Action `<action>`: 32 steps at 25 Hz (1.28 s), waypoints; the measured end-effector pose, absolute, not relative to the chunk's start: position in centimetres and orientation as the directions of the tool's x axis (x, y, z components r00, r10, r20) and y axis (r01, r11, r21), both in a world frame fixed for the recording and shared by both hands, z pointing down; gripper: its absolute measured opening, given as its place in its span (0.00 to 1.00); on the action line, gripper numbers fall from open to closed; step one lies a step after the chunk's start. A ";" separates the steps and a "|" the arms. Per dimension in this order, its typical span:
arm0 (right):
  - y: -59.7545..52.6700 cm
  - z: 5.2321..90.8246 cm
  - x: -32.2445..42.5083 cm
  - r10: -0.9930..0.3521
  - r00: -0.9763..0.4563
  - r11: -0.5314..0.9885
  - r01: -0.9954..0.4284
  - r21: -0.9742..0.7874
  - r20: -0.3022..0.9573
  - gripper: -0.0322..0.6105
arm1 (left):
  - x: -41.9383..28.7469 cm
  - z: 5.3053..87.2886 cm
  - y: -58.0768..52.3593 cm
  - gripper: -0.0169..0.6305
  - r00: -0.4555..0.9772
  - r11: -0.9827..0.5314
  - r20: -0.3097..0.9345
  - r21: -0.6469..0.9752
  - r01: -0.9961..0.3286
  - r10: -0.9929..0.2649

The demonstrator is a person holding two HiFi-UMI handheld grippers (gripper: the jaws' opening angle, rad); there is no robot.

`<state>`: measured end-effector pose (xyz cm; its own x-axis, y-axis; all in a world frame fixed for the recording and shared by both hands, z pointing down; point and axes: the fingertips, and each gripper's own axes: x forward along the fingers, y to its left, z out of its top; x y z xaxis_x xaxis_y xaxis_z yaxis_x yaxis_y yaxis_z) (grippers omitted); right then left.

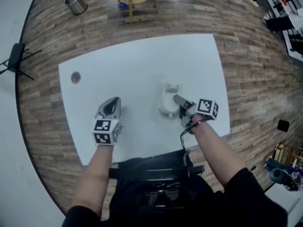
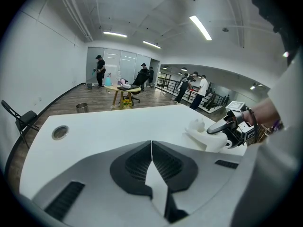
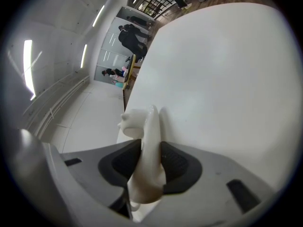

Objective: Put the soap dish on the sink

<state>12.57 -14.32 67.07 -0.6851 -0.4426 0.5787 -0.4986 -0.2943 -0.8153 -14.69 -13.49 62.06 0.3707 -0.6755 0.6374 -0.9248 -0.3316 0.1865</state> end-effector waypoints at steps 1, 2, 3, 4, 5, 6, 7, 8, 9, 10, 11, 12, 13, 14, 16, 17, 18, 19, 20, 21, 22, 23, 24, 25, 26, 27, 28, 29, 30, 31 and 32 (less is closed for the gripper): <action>-14.2 67.2 12.6 -0.443 -0.684 -0.298 -0.498 -0.814 0.580 0.26 | -14.8 62.1 -13.4 0.04 0.370 -0.331 0.638 0.186 -0.925 -0.675; -14.1 67.4 12.7 -0.445 -0.681 -0.309 -0.493 -0.813 0.582 0.26 | -14.8 62.2 -13.3 0.04 0.370 -0.332 0.638 0.184 -0.925 -0.675; -13.9 67.5 12.7 -0.447 -0.678 -0.320 -0.488 -0.812 0.584 0.26 | -14.9 62.2 -13.1 0.04 0.370 -0.334 0.637 0.183 -0.925 -0.676; -13.8 67.6 12.8 -0.448 -0.676 -0.327 -0.486 -0.810 0.586 0.26 | -14.9 62.3 -13.0 0.04 0.370 -0.335 0.636 0.182 -0.925 -0.677; -13.8 67.7 12.8 -0.448 -0.674 -0.330 -0.487 -0.809 0.588 0.26 | -14.9 62.3 -13.0 0.04 0.370 -0.335 0.635 0.182 -0.925 -0.678; -13.8 67.7 12.8 -0.447 -0.672 -0.329 -0.490 -0.807 0.591 0.26 | -15.0 62.3 -13.0 0.04 0.370 -0.334 0.635 0.182 -0.925 -0.679; -13.8 67.8 12.8 -0.447 -0.669 -0.330 -0.494 -0.805 0.594 0.26 | -15.0 62.3 -13.0 0.04 0.369 -0.332 0.635 0.184 -0.925 -0.679; -13.8 67.9 12.9 -0.448 -0.664 -0.337 -0.495 -0.801 0.599 0.26 | -15.0 62.4 -12.9 0.04 0.369 -0.331 0.635 0.185 -0.925 -0.678; -13.7 68.0 13.0 -0.449 -0.659 -0.344 -0.496 -0.798 0.603 0.26 | -14.9 62.4 -12.9 0.04 0.370 -0.330 0.636 0.186 -0.925 -0.678; -13.7 68.0 13.2 -0.449 -0.657 -0.344 -0.498 -0.796 0.606 0.26 | -14.8 62.4 -12.8 0.04 0.370 -0.331 0.635 0.186 -0.925 -0.678; -13.7 68.1 13.3 -0.449 -0.657 -0.341 -0.501 -0.795 0.606 0.27 | -14.8 62.3 -12.7 0.04 0.370 -0.332 0.634 0.185 -0.925 -0.679; -13.6 68.1 13.3 -0.447 -0.658 -0.339 -0.502 -0.795 0.606 0.27 | -14.7 62.3 -12.7 0.04 0.371 -0.332 0.632 0.184 -0.925 -0.681; -13.6 68.2 13.3 -0.445 -0.659 -0.341 -0.501 -0.795 0.606 0.27 | -14.7 62.3 -12.7 0.04 0.370 -0.332 0.630 0.184 -0.925 -0.683; -13.7 68.2 13.2 -0.442 -0.662 -0.339 -0.502 -0.796 0.605 0.27 | -14.7 62.4 -12.7 0.04 0.368 -0.330 0.630 0.184 -0.926 -0.683; -13.7 68.2 13.1 -0.429 -0.670 -0.323 -0.512 -0.796 0.606 0.28 | -14.8 62.5 -12.5 0.04 0.365 -0.326 0.634 0.184 -0.927 -0.681; -13.7 68.2 13.0 -0.420 -0.672 -0.317 -0.521 -0.792 0.610 0.29 | -14.9 62.4 -12.4 0.04 0.365 -0.327 0.635 0.183 -0.927 -0.681; -13.6 68.2 13.0 -0.409 -0.672 -0.314 -0.532 -0.787 0.617 0.34 | -14.9 62.4 -12.4 0.04 0.365 -0.328 0.637 0.182 -0.927 -0.679; -13.6 68.3 13.0 -0.400 -0.672 -0.310 -0.541 -0.782 0.624 0.39 | -15.0 62.4 -12.4 0.04 0.366 -0.330 0.638 0.181 -0.927 -0.678; -13.6 68.3 12.9 -0.395 -0.671 -0.305 -0.549 -0.779 0.628 0.41 | -15.0 62.3 -12.5 0.04 0.366 -0.330 0.638 0.181 -0.926 -0.677; -13.6 68.2 13.0 -0.393 -0.670 -0.298 -0.556 -0.776 0.630 0.42 | -15.0 62.2 -12.6 0.04 0.366 -0.330 0.638 0.182 -0.926 -0.678; -13.7 68.2 13.0 -0.393 -0.667 -0.293 -0.562 -0.774 0.633 0.42 | -15.0 62.2 -12.6 0.04 0.367 -0.330 0.637 0.182 -0.926 -0.679; -13.7 68.1 13.1 -0.395 -0.664 -0.291 -0.566 -0.772 0.635 0.43 | -15.0 62.1 -12.7 0.04 0.367 -0.330 0.635 0.182 -0.926 -0.680; -13.7 68.1 13.3 -0.398 -0.661 -0.289 -0.567 -0.771 0.636 0.43 | -14.9 62.0 -12.7 0.04 0.367 -0.329 0.634 0.183 -0.926 -0.681; -13.8 68.0 13.4 -0.402 -0.659 -0.288 -0.569 -0.771 0.636 0.43 | -14.9 61.9 -12.7 0.04 0.368 -0.330 0.632 0.182 -0.926 -0.682; -13.8 67.8 13.4 -0.406 -0.657 -0.285 -0.569 -0.771 0.635 0.43 | -14.8 61.9 -12.7 0.04 0.368 -0.332 0.631 0.181 -0.926 -0.683; -13.8 67.7 13.5 -0.409 -0.656 -0.282 -0.570 -0.772 0.634 0.43 | -14.7 61.9 -12.7 0.04 0.369 -0.334 0.630 0.181 -0.925 -0.683; -13.8 67.5 13.5 -0.412 -0.656 -0.276 -0.572 -0.772 0.633 0.43 | -14.7 61.9 -12.7 0.04 0.369 -0.334 0.628 0.180 -0.925 -0.685; -13.8 67.4 13.5 -0.413 -0.654 -0.270 -0.576 -0.772 0.633 0.43 | -14.7 61.8 -12.7 0.04 0.368 -0.333 0.626 0.180 -0.926 -0.688; -13.8 67.2 13.5 -0.415 -0.653 -0.264 -0.581 -0.770 0.634 0.43 | -14.8 61.8 -12.7 0.04 0.367 -0.331 0.624 0.179 -0.927 -0.690; -13.7 67.1 13.6 -0.417 -0.650 -0.258 -0.586 -0.769 0.635 0.43 | -14.9 61.8 -12.6 0.04 0.365 -0.330 0.624 0.178 -0.927 -0.690; -13.7 67.1 13.6 -0.420 -0.647 -0.254 -0.589 -0.767 0.636 0.43 | -14.9 61.8 -12.4 0.04 0.365 -0.329 0.625 0.177 -0.927 -0.690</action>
<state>13.61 -13.65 67.09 -0.6474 -0.4198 0.6361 -0.5892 -0.2539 -0.7671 -14.91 -12.39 61.78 0.3647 -0.6903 0.6249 -0.9274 -0.3295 0.1774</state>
